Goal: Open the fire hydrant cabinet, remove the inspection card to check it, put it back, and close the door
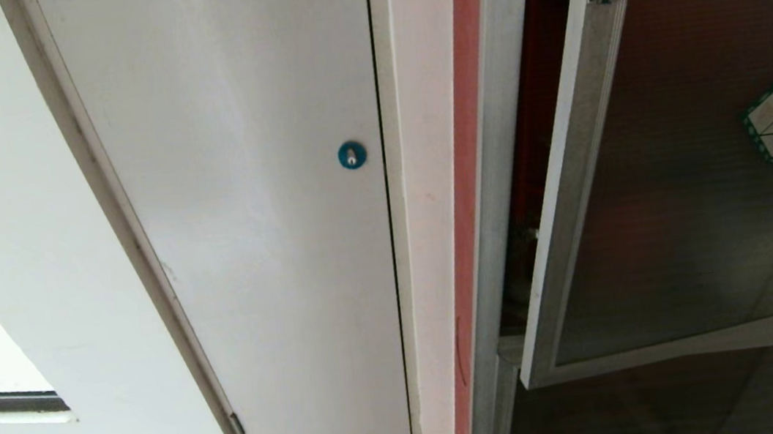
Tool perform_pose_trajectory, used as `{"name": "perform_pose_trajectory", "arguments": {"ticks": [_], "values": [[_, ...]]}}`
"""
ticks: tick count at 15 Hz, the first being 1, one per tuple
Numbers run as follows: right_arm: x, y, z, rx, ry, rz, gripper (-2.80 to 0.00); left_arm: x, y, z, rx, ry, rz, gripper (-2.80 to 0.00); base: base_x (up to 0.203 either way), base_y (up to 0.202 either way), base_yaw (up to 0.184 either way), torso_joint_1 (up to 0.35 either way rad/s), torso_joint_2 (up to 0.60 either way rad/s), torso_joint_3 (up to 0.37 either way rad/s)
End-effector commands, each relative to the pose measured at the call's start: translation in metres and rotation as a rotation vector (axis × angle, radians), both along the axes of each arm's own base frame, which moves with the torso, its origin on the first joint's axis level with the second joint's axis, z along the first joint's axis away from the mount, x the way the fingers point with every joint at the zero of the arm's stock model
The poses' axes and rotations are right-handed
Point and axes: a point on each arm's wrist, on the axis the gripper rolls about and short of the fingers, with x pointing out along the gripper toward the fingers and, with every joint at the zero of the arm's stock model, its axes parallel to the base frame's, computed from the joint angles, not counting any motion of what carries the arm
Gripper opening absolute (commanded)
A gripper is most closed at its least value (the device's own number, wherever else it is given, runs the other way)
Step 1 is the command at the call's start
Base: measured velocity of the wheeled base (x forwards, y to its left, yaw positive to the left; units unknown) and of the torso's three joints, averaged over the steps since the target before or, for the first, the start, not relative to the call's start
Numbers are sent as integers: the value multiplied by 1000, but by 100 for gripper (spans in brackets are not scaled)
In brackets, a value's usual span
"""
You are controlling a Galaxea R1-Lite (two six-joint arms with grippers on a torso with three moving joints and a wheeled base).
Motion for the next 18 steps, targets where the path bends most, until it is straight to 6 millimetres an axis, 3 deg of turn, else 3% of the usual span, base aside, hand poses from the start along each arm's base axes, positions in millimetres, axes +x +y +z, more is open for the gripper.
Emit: {"name": "perform_pose_trajectory", "arguments": {"ticks": [1,4,7,10,13,18], "values": [[0,0,0,0,3,1,-280,0,0,0,1,0,1,-280,0,0,0,0,0,0],[0,0,0,0,3,1,-280,-3,0,11,5,-41,-9,-280,0,0,0,0,0,0],[0,0,0,0,3,1,-280,-11,-2,47,11,-113,-100,-280,0,0,0,0,0,0],[0,0,0,0,3,0,-280,4,-4,75,11,-37,-192,-280,0,0,0,0,0,0],[0,0,0,0,3,1,-280,38,-7,111,-6,79,-320,-280,0,0,0,0,0,0],[0,0,0,0,3,1,-280,126,-26,157,-39,217,-623,-280,0,0,0,0,0,0]]}}
